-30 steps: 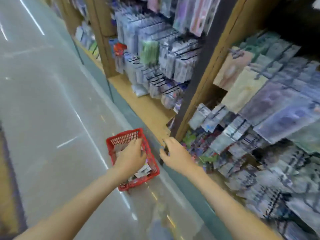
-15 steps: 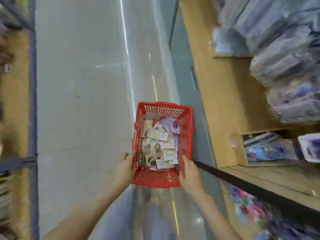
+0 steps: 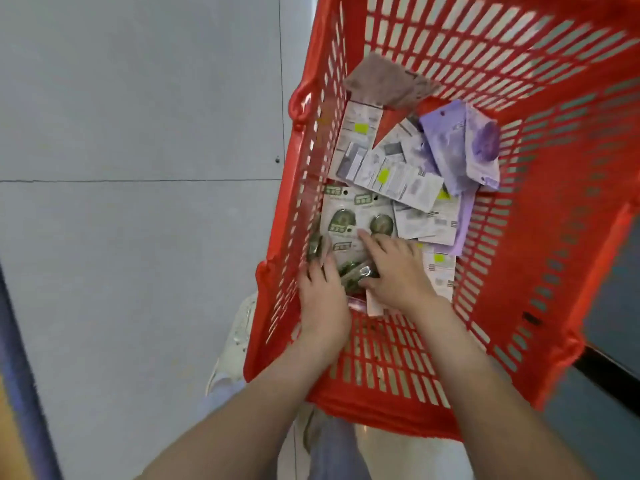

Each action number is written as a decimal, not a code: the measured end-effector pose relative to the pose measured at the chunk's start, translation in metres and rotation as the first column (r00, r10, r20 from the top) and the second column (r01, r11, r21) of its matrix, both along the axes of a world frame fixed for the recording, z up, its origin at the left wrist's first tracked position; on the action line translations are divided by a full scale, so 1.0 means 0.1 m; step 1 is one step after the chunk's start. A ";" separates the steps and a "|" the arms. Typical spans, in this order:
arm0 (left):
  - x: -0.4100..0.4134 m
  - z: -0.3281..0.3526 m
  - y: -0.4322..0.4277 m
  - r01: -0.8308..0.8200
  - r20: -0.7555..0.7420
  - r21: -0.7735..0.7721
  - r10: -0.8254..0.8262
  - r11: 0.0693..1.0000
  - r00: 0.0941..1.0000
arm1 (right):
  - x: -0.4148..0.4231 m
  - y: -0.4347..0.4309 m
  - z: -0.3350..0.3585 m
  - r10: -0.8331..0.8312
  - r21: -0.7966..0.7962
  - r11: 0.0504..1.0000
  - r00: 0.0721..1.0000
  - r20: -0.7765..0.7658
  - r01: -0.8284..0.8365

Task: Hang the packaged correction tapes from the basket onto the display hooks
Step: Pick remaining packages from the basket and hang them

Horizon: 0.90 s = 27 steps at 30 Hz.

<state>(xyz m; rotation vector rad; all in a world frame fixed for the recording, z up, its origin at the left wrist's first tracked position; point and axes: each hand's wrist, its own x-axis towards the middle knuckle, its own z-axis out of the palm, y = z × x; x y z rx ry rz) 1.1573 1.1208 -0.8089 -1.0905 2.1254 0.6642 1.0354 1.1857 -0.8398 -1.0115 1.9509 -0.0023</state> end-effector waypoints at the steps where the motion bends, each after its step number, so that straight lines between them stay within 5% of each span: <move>1: 0.01 -0.04 0.04 0.022 -0.031 -0.053 -0.024 0.998 0.999 | -0.04 -0.02 -0.04 -0.013 0.017 1.000 1.000 0.000 0.013; 5: 0.01 -0.04 0.00 0.013 -0.198 -0.139 -0.041 0.990 0.979 | -0.12 0.00 -0.02 -0.033 -0.112 0.993 0.999 -0.042 0.028; 10: -0.24 0.42 -0.13 0.012 -0.286 0.100 0.018 0.995 0.958 | -0.16 0.27 0.28 -0.263 -0.221 0.945 0.961 -0.083 0.239; 14: -0.49 0.93 -0.33 -0.310 -0.371 0.239 0.382 0.920 0.846 | -0.27 0.35 0.82 -0.535 -0.251 0.824 0.844 -0.046 0.509; 17: -0.58 1.27 -0.57 -0.492 -0.370 0.348 0.599 0.798 0.710 | -0.37 0.32 1.33 -0.755 -0.251 0.616 0.650 0.084 0.747; 22: -0.72 2.33 -1.08 -0.556 -0.319 0.553 0.774 0.620 0.546 | -0.67 0.12 2.83 -0.929 -0.245 0.192 0.257 0.267 0.950; 25: -0.81 3.06 -1.30 -0.563 -0.104 0.757 0.912 0.332 0.398 | -0.72 -0.06 3.81 -0.864 -0.147 -0.118 -0.029 0.503 0.982; 27: -0.86 3.57 -1.38 -0.500 0.061 0.853 0.925 0.148 0.376 | -0.71 -0.22 4.45 -0.719 -0.014 -0.277 -0.198 0.666 0.961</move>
